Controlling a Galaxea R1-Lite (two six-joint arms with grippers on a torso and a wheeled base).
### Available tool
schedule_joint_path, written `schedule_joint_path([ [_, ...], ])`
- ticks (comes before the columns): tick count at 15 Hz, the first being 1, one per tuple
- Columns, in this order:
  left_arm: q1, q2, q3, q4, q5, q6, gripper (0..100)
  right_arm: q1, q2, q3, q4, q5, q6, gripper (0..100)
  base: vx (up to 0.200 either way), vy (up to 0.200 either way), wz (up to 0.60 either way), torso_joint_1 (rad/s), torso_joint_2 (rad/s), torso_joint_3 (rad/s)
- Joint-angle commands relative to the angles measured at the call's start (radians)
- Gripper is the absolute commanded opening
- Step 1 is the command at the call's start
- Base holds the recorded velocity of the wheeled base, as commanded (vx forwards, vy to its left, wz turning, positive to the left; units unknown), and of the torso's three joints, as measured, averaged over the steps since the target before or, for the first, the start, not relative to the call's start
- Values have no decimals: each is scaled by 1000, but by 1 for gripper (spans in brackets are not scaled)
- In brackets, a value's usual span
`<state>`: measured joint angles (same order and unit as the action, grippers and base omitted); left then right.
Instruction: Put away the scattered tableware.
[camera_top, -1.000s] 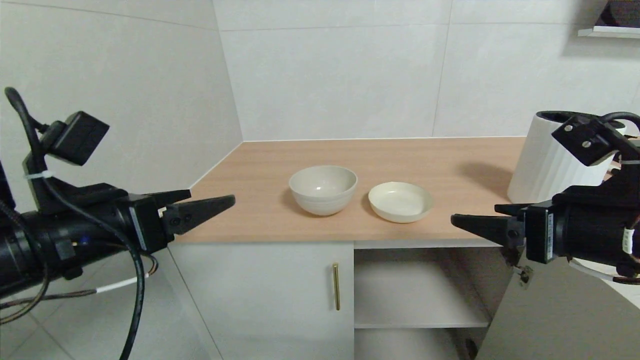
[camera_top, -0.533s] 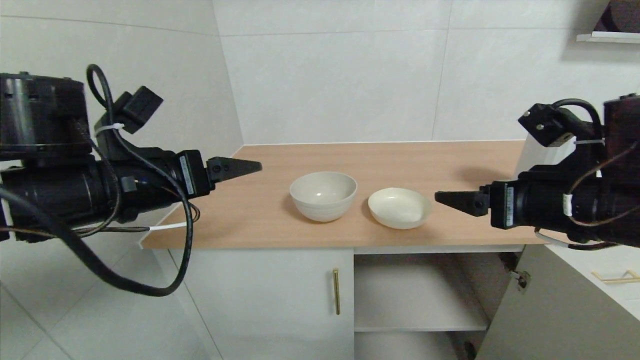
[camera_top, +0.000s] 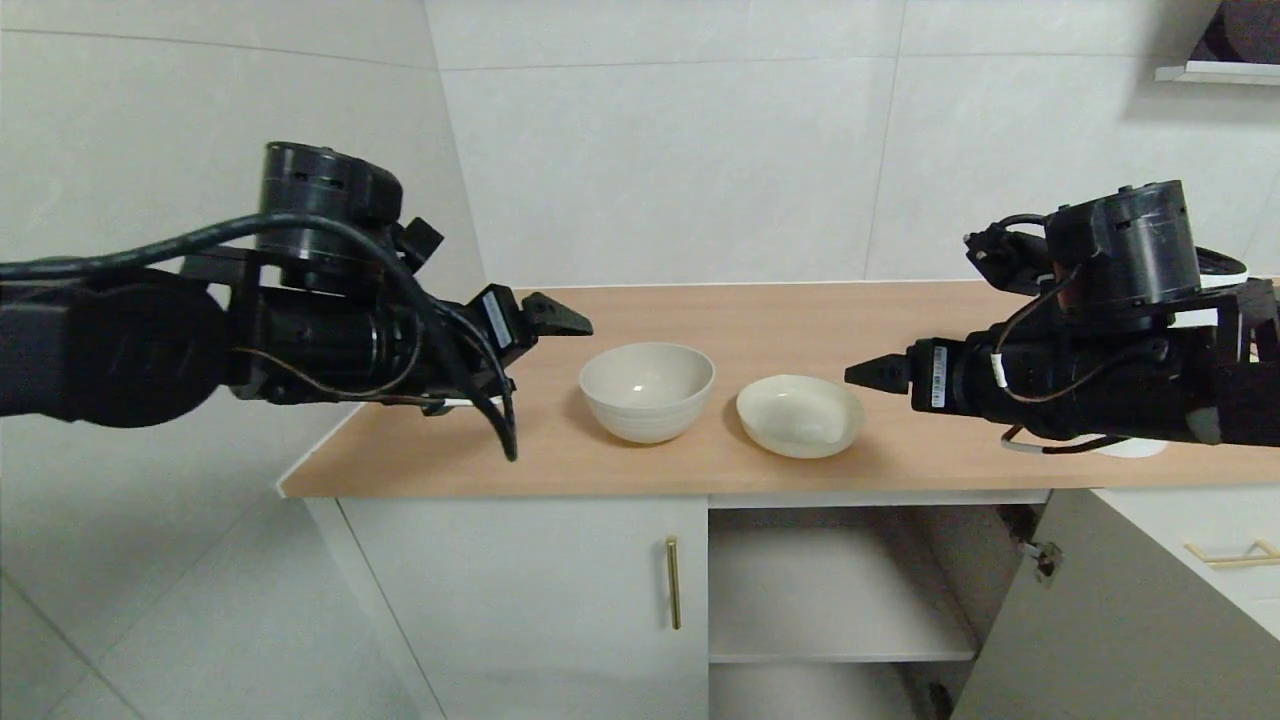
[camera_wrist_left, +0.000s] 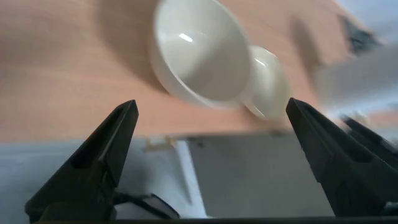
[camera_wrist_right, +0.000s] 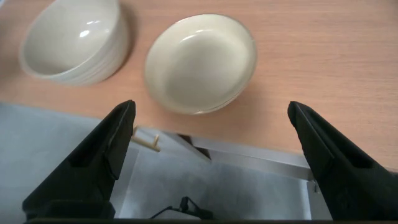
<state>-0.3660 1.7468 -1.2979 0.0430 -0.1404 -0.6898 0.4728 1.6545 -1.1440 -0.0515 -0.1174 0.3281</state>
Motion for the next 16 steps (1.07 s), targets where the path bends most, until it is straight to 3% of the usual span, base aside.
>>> schedule_joint_path([
  [1, -19, 137, -70, 0, 74, -8, 100, -3, 19, -2, -2, -2, 0, 100, 0, 0, 0, 0, 0, 0],
  [2, -19, 180, -95, 0, 107, -8, 100, -3, 18, -2, -2, -2, 2, 100, 0, 0, 0, 0, 0, 0],
  [5, -18, 246, -127, -3, 108, -10, 100, -3, 15, 1, -2, -2, 2, 100, 0, 0, 0, 0, 0, 0],
  [7, -18, 313, -169, -3, 110, -53, 100, -3, 19, 3, -2, -2, 2, 100, 0, 0, 0, 0, 0, 0],
  [13, -18, 321, -172, -6, 108, -56, 100, -3, 21, 4, -2, -1, 2, 100, 0, 0, 0, 0, 0, 0],
  [14, -18, 321, -172, -6, 108, -56, 0, -3, 21, 3, -2, -1, 2, 100, 0, 0, 0, 0, 0, 0],
  [16, -18, 319, -172, -6, 104, -57, 0, -3, 21, 3, -2, -1, 2, 100, 0, 0, 0, 0, 0, 0],
])
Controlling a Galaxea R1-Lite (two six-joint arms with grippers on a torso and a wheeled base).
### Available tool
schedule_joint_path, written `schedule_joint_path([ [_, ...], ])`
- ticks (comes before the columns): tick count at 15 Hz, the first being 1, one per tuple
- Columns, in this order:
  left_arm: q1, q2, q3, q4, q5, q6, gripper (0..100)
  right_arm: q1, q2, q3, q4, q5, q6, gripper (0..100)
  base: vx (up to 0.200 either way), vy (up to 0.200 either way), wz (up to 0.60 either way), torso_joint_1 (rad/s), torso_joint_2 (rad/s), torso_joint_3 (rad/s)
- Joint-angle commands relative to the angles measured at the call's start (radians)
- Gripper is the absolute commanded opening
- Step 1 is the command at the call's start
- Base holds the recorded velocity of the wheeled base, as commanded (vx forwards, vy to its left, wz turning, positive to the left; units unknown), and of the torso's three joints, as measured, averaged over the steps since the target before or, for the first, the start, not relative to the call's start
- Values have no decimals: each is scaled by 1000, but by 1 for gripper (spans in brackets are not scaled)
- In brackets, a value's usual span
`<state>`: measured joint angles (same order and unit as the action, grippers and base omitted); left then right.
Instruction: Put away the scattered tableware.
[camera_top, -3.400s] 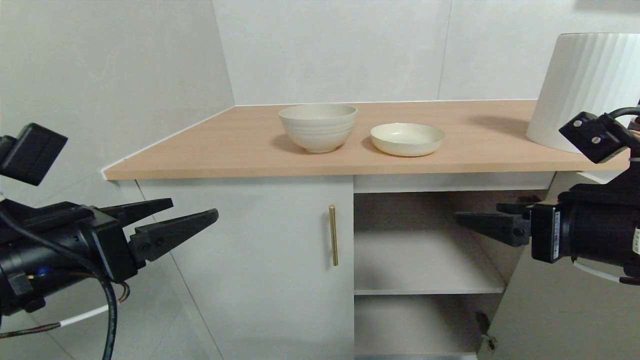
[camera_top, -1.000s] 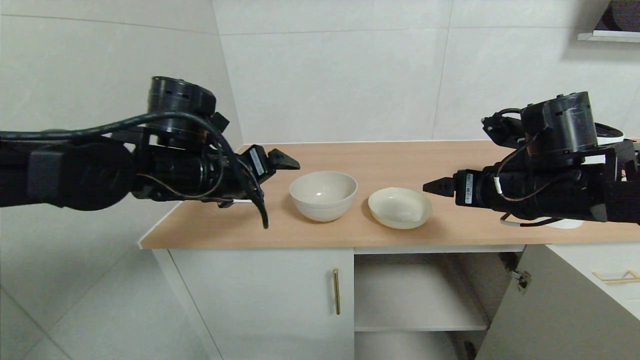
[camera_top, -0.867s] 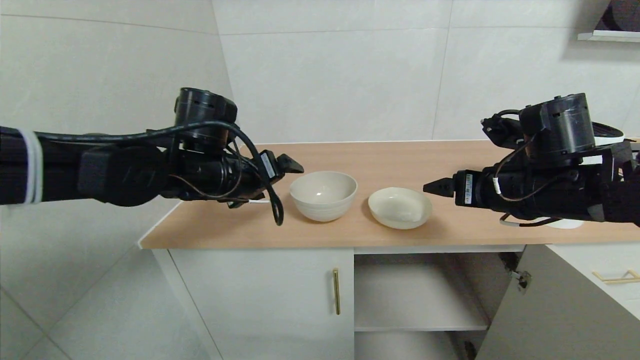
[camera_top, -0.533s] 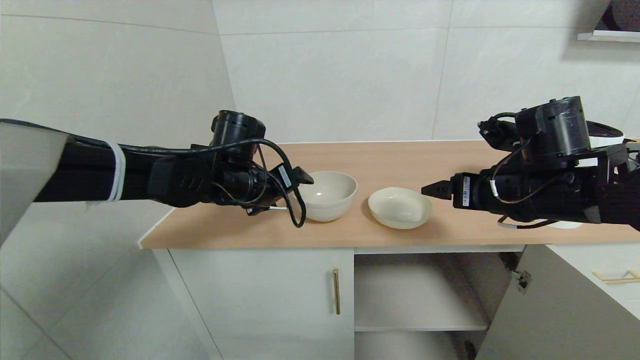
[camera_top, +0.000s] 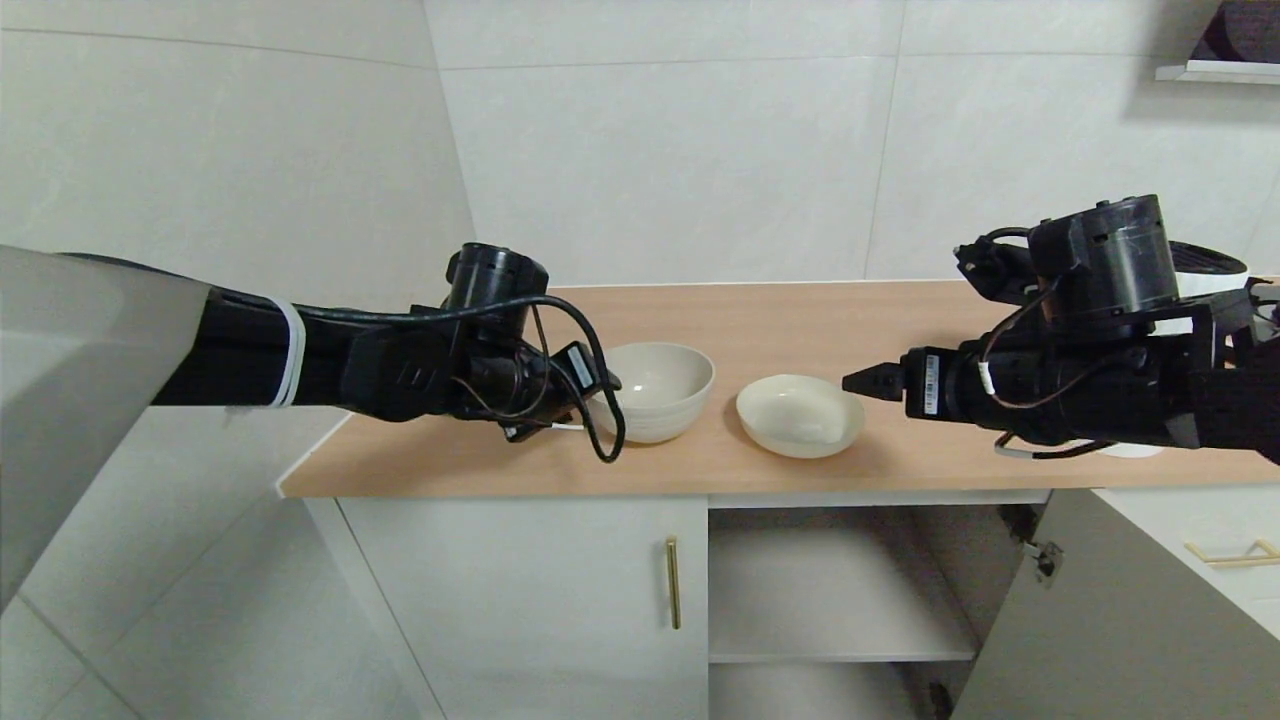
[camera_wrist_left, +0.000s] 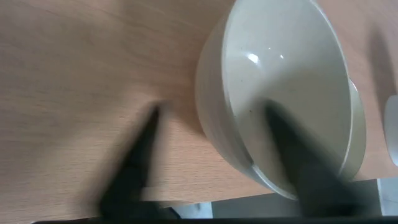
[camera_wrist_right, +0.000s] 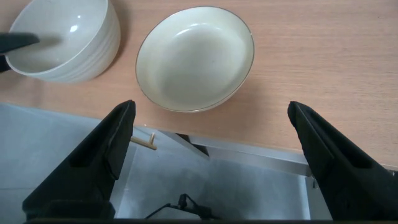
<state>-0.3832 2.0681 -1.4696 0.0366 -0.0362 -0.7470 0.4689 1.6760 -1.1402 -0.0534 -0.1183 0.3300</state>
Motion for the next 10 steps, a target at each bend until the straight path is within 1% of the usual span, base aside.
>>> schedule_joint_path([
  [1, 0, -3, 0, 0, -1, 0, 0, 0, -1, -1, 0, 0, -2, 100, 0, 0, 0, 0, 0, 0],
  [6, 0, -43, 9, 6, -2, -2, 0, 0, 27, -32, 4, -3, -2, 100, 0, 0, 0, 0, 0, 0],
  [8, 0, -91, 46, 5, -10, 2, 0, -1, 96, -67, 6, -67, 6, 100, 0, 0, 0, 0, 0, 0],
  [9, 0, -121, 69, 5, -28, 3, 0, 0, 134, -87, 4, -109, 23, 100, 0, 0, 0, 0, 0, 0],
  [10, 0, -160, 100, 2, -73, 8, 0, 0, 174, -110, 3, -142, 43, 100, 0, 0, 0, 0, 0, 0],
])
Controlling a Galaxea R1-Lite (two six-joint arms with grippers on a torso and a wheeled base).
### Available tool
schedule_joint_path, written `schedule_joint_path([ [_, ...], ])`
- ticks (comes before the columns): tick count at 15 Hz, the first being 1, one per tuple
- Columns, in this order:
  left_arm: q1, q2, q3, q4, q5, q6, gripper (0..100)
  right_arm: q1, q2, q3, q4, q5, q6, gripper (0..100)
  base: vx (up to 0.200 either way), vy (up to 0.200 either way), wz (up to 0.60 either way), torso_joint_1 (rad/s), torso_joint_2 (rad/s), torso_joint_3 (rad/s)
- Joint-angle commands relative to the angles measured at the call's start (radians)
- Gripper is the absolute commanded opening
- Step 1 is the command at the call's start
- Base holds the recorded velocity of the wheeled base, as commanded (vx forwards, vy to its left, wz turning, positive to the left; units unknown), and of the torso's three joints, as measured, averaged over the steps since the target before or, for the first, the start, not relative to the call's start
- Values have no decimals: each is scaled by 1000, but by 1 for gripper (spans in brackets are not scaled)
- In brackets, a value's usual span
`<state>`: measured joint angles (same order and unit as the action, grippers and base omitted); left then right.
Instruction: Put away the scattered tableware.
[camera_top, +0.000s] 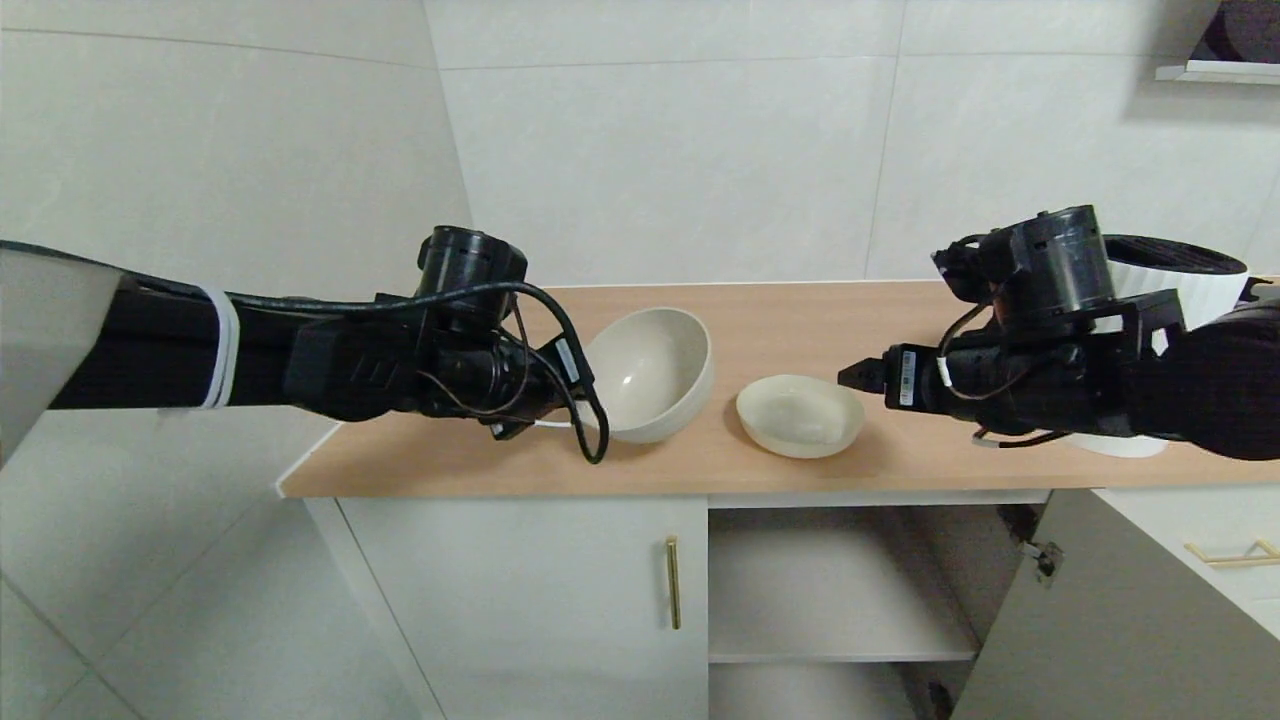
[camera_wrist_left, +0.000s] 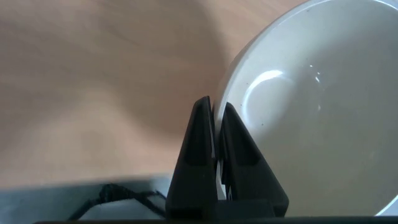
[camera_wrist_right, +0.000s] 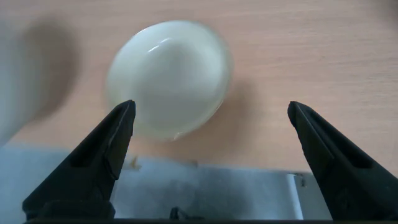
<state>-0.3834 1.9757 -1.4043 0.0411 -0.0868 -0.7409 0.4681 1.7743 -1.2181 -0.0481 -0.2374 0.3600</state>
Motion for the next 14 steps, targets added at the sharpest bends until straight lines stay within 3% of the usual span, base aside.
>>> schedule_joint_path([
  [1, 0, -67, 34, -3, -22, 1, 0, 1, 76, -32, -3, -23, 13, 100, 0, 0, 0, 0, 0, 0],
  [2, 3, -123, 74, -4, -110, 3, 0, 0, 129, -55, -6, -48, 28, 100, 0, 0, 0, 0, 0, 0],
  [3, 3, -133, 80, -4, -126, 3, 0, 0, 146, -64, -6, -56, 36, 100, 0, 0, 0, 0, 0, 0],
  [6, 3, -138, 85, -4, -134, 3, 0, -16, 217, -93, -15, -102, 62, 100, 0, 0, 0, 0, 0, 0],
  [13, 3, -141, 87, -4, -134, 3, 0, -28, 258, -100, -42, -102, 62, 100, 0, 0, 0, 0, 0, 0],
  [14, 3, -141, 87, -4, -134, 3, 0, -28, 260, -100, -44, -102, 62, 0, 0, 0, 0, 0, 0, 0],
])
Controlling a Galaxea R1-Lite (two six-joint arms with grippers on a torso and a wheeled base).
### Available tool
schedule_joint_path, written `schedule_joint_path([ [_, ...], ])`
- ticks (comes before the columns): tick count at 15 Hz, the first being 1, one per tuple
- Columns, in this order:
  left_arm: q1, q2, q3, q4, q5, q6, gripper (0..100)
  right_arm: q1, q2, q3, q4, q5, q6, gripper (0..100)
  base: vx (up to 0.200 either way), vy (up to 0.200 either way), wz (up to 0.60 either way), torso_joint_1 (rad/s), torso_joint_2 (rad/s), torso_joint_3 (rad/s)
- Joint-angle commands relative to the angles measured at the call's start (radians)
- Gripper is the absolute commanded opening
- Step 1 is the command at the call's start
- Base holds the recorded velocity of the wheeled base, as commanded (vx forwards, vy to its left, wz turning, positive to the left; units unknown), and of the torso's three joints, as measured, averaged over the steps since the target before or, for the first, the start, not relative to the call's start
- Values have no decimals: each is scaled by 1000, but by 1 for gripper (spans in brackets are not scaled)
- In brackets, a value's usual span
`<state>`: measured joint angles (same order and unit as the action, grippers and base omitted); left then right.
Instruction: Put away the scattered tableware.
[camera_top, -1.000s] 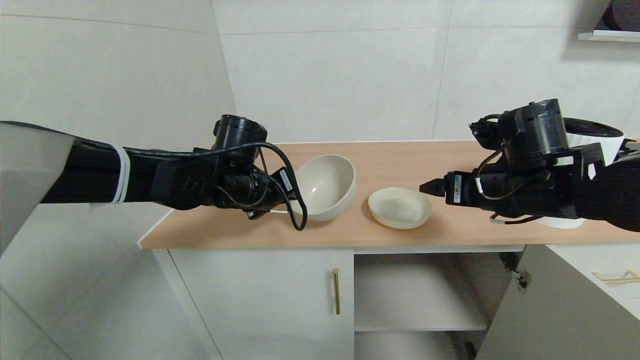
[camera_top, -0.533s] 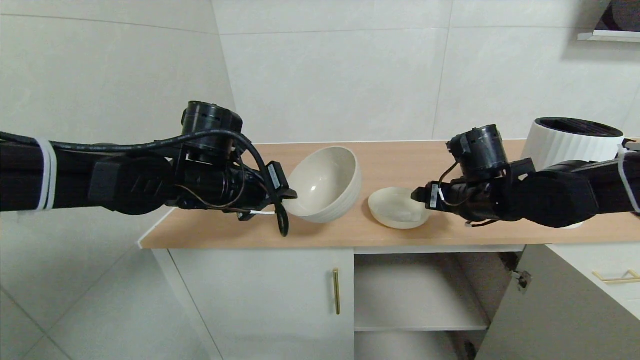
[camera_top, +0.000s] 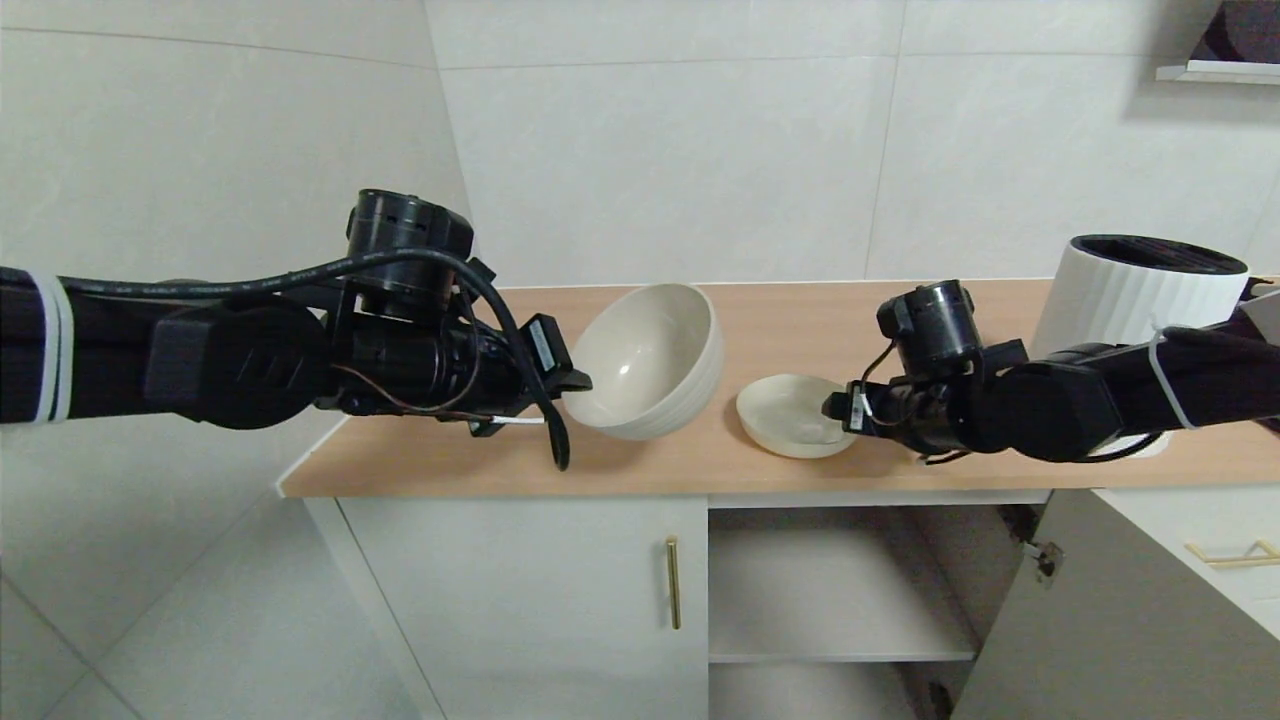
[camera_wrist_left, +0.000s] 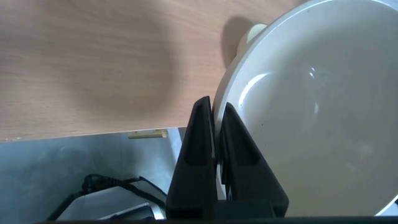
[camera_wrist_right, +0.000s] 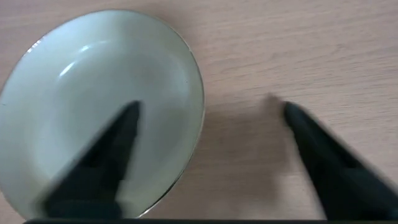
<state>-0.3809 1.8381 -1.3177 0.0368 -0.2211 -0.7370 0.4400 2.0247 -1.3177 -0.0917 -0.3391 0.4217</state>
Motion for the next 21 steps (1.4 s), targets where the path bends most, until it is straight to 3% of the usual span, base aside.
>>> schedule_joint_path([
  [1, 0, -3, 0, 0, 0, -1, 0, 0, 9, 2, -8, 3, 0, 0, 0, 0, 0, 0, 0, 0],
  [7, 0, -40, 20, 0, -1, -1, 0, 0, -52, 12, -6, 12, 14, 0, 0, 0, 0, 0, 0, 0],
  [8, 0, -72, 51, -3, -6, 10, 0, 0, -98, 32, -3, 34, 20, 0, 0, 0, 0, 0, 0, 0],
  [11, -3, -163, 140, -3, -1, 97, 0, 0, -267, 120, 13, 181, 17, 0, 0, 0, 0, 0, 0, 0],
  [12, -3, -184, 155, -3, 0, 103, 0, 0, -310, 141, 44, 219, 12, 0, 0, 0, 0, 0, 0, 0],
  [14, 0, -281, 232, -9, -3, 111, 0, 0, -434, 152, 257, 322, 2, 0, 0, 0, 0, 0, 0, 0],
  [16, -7, -336, 308, -28, -4, 154, 0, 0, -494, 178, 352, 361, 2, 0, 0, 0, 0, 0, 0, 0],
  [18, -27, -358, 377, -32, -1, 182, 0, -6, -531, 258, 348, 370, -1, 0, 0, 0, 0, 0, 0, 0],
  [21, -29, -349, 399, -31, -3, 177, 0, -9, -526, 287, 342, 368, -18, 0, 0, 0, 0, 0, 0, 0],
])
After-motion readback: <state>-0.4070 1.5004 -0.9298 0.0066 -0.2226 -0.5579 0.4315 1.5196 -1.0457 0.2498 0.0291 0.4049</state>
